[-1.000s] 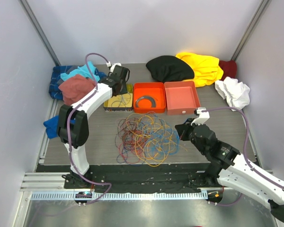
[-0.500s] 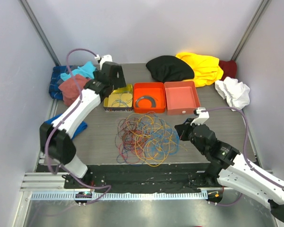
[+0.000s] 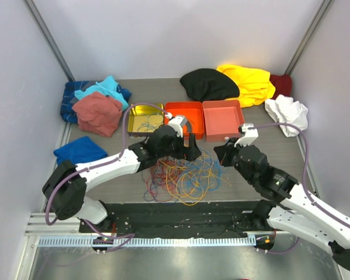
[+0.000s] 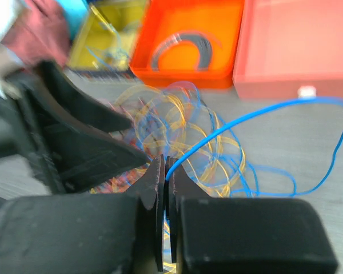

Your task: Untangle the cables

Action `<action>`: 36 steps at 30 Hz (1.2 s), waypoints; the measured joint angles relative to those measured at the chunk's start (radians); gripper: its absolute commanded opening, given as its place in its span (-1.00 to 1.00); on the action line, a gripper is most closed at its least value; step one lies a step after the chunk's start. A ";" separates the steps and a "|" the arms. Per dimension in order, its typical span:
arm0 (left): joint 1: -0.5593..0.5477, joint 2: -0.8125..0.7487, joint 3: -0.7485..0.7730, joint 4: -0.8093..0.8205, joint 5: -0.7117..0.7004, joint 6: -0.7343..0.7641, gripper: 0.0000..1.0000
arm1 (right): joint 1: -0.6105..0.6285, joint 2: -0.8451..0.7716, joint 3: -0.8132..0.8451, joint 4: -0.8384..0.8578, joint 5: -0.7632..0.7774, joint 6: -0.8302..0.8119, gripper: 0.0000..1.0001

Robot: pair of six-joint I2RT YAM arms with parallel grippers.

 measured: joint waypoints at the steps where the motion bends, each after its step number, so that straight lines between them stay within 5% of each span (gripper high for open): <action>1: 0.002 -0.005 -0.008 0.030 0.006 -0.008 0.90 | 0.000 0.011 0.030 -0.006 0.004 -0.011 -0.98; 8: 0.008 -0.145 -0.184 0.324 0.080 -0.056 0.95 | 0.000 0.180 0.338 0.004 0.014 -0.088 -0.98; 16: -0.006 -0.274 -0.381 0.694 0.106 -0.039 0.97 | 0.000 0.259 0.378 0.005 -0.023 -0.076 -0.98; 29: -0.100 -0.079 -0.345 0.909 0.112 0.079 0.90 | 0.000 0.256 0.378 0.006 -0.098 -0.008 -0.98; 30: -0.101 -0.059 -0.341 0.911 0.105 0.087 0.83 | 0.000 0.256 0.378 0.006 -0.105 -0.003 -0.98; 33: -0.101 0.018 -0.315 0.923 0.079 0.111 0.17 | 0.000 0.254 0.378 0.007 -0.124 0.011 -0.98; 34: -0.101 0.043 -0.304 0.927 0.074 0.116 -0.42 | 0.000 0.253 0.378 0.007 -0.132 0.016 -0.98; 36: -0.100 0.082 -0.278 0.927 0.067 0.120 -1.00 | 0.000 0.244 0.380 0.006 -0.148 0.025 -0.98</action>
